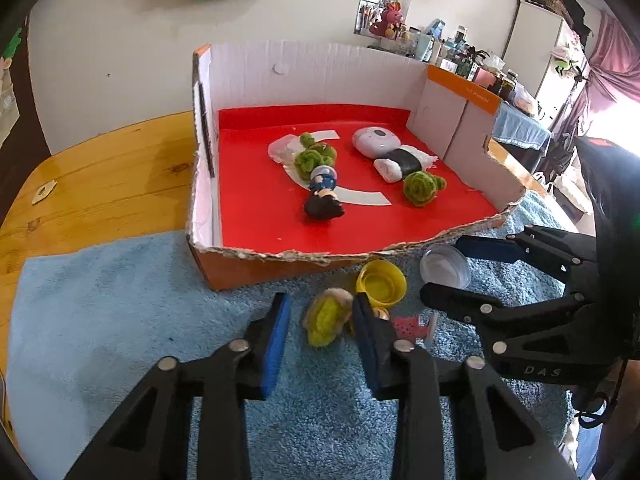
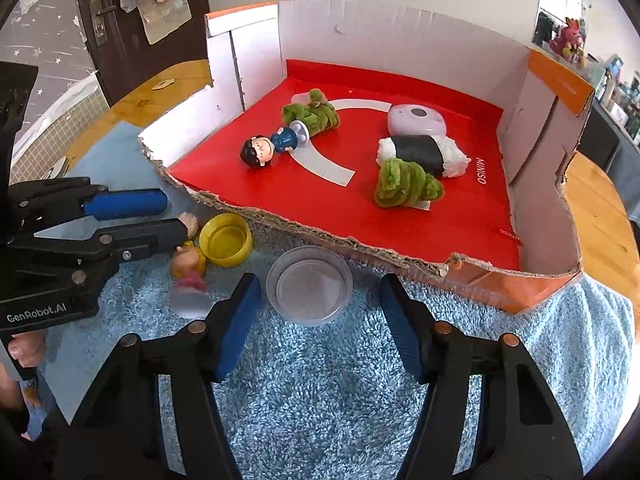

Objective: Organize objects
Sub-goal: 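Grasp the yellow-green yarn doll with the left gripper while the right grasps the clear round lid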

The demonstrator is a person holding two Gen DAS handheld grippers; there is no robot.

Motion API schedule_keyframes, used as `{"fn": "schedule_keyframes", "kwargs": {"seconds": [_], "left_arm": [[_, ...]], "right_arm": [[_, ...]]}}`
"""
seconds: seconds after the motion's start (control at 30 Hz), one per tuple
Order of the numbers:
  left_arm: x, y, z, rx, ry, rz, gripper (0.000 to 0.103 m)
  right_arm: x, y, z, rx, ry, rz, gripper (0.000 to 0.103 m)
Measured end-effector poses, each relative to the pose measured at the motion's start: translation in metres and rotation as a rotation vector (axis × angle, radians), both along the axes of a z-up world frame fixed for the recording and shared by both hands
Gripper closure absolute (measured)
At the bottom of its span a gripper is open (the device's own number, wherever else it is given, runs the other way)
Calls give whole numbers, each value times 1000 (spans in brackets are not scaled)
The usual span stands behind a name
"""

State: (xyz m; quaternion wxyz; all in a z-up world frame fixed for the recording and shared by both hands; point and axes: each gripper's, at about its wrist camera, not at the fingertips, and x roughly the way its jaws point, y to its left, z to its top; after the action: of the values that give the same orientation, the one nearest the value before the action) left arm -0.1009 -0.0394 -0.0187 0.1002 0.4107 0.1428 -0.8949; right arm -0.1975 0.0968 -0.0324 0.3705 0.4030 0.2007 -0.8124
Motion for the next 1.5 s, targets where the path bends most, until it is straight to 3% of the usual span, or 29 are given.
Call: {"fn": "schedule_keyframes", "kwargs": {"seconds": [0.17, 0.33, 0.47, 0.53, 0.63, 1.5], "left_arm": [[2, -8, -2, 22, -5, 11, 70], [-6, 9, -8, -11, -28, -22, 71], [-7, 10, -9, -20, -34, -15, 74], [-6, 8, -9, -18, -35, -9, 82], [-3, 6, -10, -4, -29, -5, 84], [5, 11, 1, 13, 3, -3, 85]], "right_arm": [[-1, 0, 0, 4, -2, -2, 45], [3, -3, -1, 22, 18, 6, 46], [4, -4, -1, 25, 21, 17, 63], [5, -5, 0, 27, 24, 20, 63], [5, -5, -1, 23, 24, 22, 63], [20, 8, 11, -45, -21, 52, 64]]}}
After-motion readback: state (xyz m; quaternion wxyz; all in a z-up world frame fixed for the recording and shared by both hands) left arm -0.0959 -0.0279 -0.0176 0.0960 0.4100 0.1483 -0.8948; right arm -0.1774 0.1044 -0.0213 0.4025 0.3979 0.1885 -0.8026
